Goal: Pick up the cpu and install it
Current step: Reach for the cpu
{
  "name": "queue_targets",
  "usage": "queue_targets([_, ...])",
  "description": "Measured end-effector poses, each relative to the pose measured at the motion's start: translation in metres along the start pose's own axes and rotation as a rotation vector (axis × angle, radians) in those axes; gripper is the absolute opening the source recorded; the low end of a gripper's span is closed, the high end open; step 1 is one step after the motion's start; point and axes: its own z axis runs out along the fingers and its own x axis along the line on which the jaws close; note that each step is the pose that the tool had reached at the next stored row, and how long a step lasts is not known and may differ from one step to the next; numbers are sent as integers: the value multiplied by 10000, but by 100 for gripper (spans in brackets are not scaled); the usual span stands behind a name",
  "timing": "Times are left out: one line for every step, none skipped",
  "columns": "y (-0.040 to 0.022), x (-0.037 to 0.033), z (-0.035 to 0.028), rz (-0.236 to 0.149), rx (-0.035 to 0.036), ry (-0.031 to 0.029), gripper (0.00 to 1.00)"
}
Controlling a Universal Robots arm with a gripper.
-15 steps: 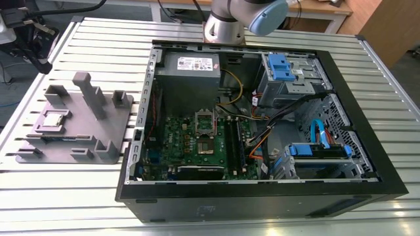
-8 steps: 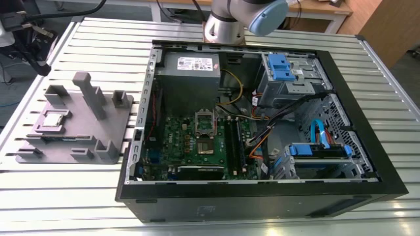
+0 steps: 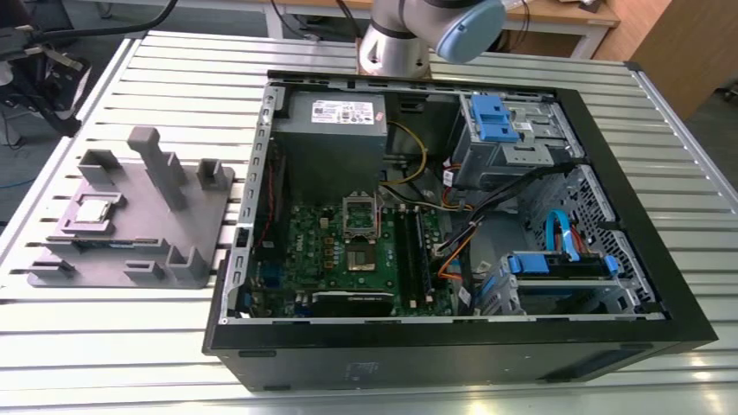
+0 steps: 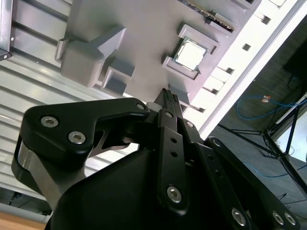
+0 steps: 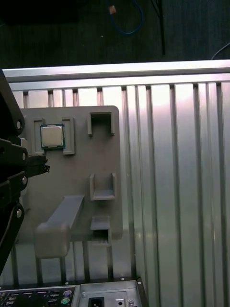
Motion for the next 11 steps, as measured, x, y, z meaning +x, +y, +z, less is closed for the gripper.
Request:
queue_targets([-2,18,4,-1,0,0,11])
queue_targets([-4,38,9,0,0,0,11])
queue_targets([-5,55,13,0,0,1,11])
queue_targets([-6,68,16,0,0,1,11])
queue_targets([-7,79,18,0,0,1,11])
queue_targets([-8,88,19,0,1,1,11])
queue_targets([-9,91,20,-1,1,1,11])
queue_targets([-9,92,20,-2,0,0,11])
queue_targets([-9,95,21,-2,0,1,11])
queue_targets([-9,99,22,-1,-1,0,11])
queue_targets([-9,103,26,0,0,0,11])
